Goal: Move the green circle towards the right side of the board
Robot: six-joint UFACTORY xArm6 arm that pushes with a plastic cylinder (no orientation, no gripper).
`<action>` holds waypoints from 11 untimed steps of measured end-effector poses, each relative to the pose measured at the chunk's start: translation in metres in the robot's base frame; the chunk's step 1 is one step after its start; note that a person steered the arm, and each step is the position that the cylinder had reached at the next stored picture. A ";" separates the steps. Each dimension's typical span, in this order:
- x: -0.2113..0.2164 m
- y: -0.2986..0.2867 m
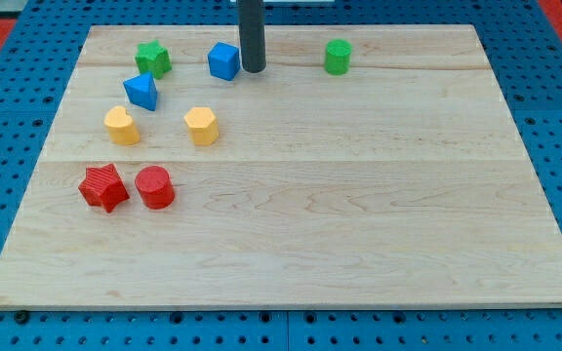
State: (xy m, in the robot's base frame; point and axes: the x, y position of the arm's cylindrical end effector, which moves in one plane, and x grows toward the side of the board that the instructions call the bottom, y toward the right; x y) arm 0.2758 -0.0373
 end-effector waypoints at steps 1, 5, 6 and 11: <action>-0.004 0.006; -0.035 0.079; -0.037 0.109; -0.038 0.169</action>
